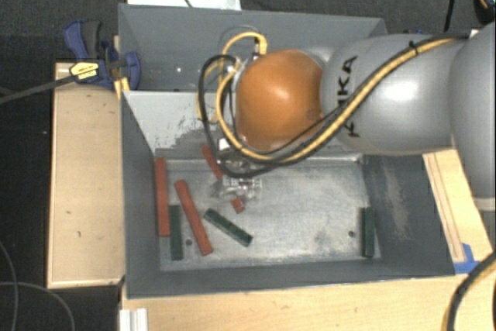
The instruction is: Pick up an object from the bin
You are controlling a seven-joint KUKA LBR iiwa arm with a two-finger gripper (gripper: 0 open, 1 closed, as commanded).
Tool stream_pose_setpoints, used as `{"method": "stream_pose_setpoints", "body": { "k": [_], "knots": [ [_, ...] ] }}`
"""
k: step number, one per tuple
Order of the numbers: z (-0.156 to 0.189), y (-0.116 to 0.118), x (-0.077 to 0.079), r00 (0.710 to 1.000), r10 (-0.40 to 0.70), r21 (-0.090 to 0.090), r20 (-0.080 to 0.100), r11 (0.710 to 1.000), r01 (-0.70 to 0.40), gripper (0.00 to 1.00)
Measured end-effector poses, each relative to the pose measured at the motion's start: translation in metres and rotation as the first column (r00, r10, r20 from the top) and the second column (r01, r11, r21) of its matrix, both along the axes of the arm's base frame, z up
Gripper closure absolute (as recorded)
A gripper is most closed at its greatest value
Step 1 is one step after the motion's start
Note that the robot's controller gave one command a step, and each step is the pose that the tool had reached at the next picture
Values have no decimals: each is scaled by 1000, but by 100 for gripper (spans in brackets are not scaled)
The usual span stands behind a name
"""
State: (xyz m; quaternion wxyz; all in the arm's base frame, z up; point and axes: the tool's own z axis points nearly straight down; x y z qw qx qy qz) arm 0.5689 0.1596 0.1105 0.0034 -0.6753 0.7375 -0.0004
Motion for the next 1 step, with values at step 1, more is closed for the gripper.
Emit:
{"method": "stream_pose_setpoints", "body": {
  "k": [1],
  "knots": [
    [12,1,1,1000,-9,0,0,1000,9,100]
  ]
}}
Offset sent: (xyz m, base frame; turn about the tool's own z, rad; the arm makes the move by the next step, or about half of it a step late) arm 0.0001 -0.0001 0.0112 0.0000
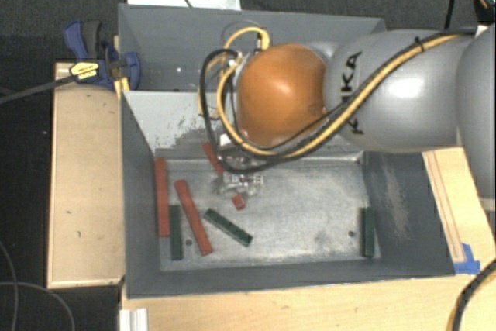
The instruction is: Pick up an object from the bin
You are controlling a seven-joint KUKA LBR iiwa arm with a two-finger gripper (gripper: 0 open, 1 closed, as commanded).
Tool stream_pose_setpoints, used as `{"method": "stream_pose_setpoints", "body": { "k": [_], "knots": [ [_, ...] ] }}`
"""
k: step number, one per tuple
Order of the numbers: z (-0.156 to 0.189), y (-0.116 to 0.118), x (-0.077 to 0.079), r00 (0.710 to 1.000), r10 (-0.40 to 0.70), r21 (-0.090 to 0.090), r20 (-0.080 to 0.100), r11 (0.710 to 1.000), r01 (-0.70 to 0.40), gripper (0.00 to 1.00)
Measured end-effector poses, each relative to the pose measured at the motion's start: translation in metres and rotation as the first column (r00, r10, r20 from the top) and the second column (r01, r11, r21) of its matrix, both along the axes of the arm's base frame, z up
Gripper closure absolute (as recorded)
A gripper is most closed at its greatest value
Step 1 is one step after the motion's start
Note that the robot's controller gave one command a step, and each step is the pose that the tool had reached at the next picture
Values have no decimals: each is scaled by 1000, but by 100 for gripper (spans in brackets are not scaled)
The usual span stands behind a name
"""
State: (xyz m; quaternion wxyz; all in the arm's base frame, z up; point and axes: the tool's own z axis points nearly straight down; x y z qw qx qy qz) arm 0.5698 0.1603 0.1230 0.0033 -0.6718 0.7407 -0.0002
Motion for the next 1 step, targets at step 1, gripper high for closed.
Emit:
{"method": "stream_pose_setpoints", "body": {
  "k": [1],
  "knots": [
    [59,1,2,1000,-9,0,3,1000,9,100]
  ]
}}
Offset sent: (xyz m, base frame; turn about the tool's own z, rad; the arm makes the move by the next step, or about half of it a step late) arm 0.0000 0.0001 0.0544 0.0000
